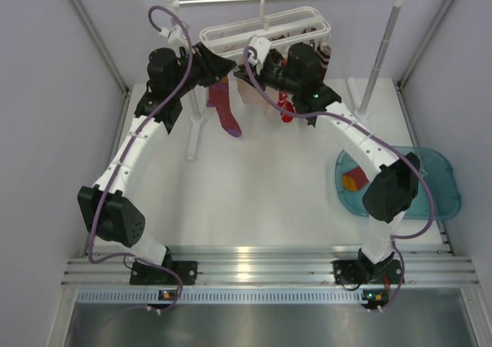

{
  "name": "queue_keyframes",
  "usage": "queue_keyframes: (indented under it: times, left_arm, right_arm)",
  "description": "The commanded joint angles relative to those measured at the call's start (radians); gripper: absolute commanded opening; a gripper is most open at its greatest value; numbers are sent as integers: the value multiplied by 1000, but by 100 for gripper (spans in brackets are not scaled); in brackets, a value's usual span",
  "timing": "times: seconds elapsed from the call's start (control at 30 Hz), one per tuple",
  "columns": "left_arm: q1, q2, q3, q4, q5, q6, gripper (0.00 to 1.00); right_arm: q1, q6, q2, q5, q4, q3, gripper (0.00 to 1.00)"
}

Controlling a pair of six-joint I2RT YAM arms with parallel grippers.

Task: Clip the socks to the hanger
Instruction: Open the clamp at the hanger, then pick up the sock from the bin.

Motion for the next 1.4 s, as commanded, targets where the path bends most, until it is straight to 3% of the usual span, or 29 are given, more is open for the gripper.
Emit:
queue_keyframes:
  times: [0.0,0.07,0.17,0.23,0.27,0.43,0.63,0.83,0.93,1.07,1.17,1.23,1.3,1.37]
  left_arm:
    - [-4,23,59,72,-10,-37,39]
    - [-4,30,62,64,-13,-38,35]
    - [-4,33,62,55,-15,-46,15]
    - [-3,29,58,53,-17,-49,0]
    - [-3,26,56,56,-17,-49,0]
    - [-1,23,50,66,-6,-52,0]
    - [0,21,49,73,6,-55,0]
    - [2,24,47,72,13,-49,0]
    - [3,24,47,72,14,-51,0]
    - [2,27,47,73,19,-51,0]
    - [3,30,49,75,20,-52,0]
    - [2,27,46,76,23,-51,0]
    - [3,24,44,76,29,-51,0]
    - [2,23,39,76,33,-51,0]
  right_arm:
    - [45,-19,-40,-63,-21,45,0]
    - [47,-23,-42,-63,-24,46,0]
    - [45,-14,-43,-58,-30,48,2]
    - [47,-11,-51,-40,-50,46,19]
    - [45,-11,-57,-32,-55,36,33]
    - [-4,54,-129,-49,-60,-42,56]
    - [-116,213,-230,-193,-150,-108,64]
    - [-260,167,-406,-357,-453,-284,63]
    - [-344,51,-477,-388,-627,-357,60]
    - [-561,-221,-559,-352,-947,-463,60]
    - [-732,-500,-580,-284,-1150,-536,55]
    - [-815,-768,-568,-269,-1292,-565,52]
    - [-912,-1001,-548,-233,-1339,-581,53]
    - [-938,-1076,-476,-145,-1338,-576,56]
